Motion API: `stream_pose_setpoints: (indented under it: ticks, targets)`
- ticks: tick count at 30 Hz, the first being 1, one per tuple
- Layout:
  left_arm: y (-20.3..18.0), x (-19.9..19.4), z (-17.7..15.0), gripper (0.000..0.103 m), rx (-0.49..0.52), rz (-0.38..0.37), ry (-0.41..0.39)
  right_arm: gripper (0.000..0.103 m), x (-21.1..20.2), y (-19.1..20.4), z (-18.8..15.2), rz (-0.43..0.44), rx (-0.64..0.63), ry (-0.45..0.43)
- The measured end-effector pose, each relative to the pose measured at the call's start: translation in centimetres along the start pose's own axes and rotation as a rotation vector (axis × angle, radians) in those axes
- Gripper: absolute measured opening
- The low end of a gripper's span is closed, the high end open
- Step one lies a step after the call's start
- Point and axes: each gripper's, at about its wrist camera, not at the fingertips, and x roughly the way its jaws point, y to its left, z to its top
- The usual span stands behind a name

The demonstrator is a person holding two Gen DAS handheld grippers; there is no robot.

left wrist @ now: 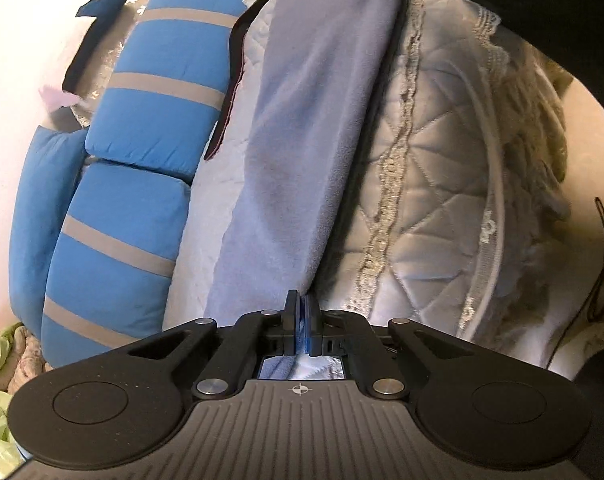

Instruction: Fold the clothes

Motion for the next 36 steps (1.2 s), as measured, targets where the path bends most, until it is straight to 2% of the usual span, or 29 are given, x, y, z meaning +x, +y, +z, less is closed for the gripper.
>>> stream_pose_setpoints:
  ticks: [7,9,10,11,13,16,21,25,30,32,36]
  targets:
    - [-0.1,0.5,-0.1,0.007,-0.019,-0.005,0.017,0.103,1.3,1.3,0.6,0.039,0.079,0.041]
    - [0.7,0.3,-0.2,0.009,-0.053,-0.021,0.029,0.103,1.6,1.4,0.7,0.041,0.104,0.044]
    - [1.2,0.3,-0.2,0.016,-0.074,-0.03,0.034,0.103,1.8,1.2,0.8,0.042,0.128,0.044]
    - [1.8,0.1,-0.1,0.028,-0.098,-0.034,0.032,0.103,2.0,0.9,0.8,0.039,0.157,0.048]
    - [3.1,-0.8,-0.2,0.036,-0.163,-0.052,0.005,0.103,2.5,0.3,0.8,0.028,0.219,0.066]
    - [5.4,-2.2,0.1,0.037,-0.289,-0.115,-0.057,0.103,3.5,-0.4,0.4,0.005,0.297,0.1]
    - [10.2,-1.6,1.3,0.037,-0.54,-0.253,-0.183,0.103,6.1,-1.2,-0.3,-0.009,0.378,0.242]
    - [13.6,2.3,3.3,0.038,-0.692,-0.397,-0.251,0.103,6.4,-0.7,-0.4,-0.023,0.355,0.254]
    - [16.5,9.4,6.7,0.038,-0.817,-0.561,-0.258,0.103,6.1,-0.7,-0.6,-0.021,0.358,0.244]
    - [17.7,12.5,7.9,0.038,-0.863,-0.691,-0.264,0.103,6.0,-0.6,-0.6,-0.022,0.356,0.241]
    - [18.9,18.6,9.7,0.038,-1.053,-0.942,-0.237,0.103,6.0,-0.6,-0.6,-0.019,0.36,0.237]
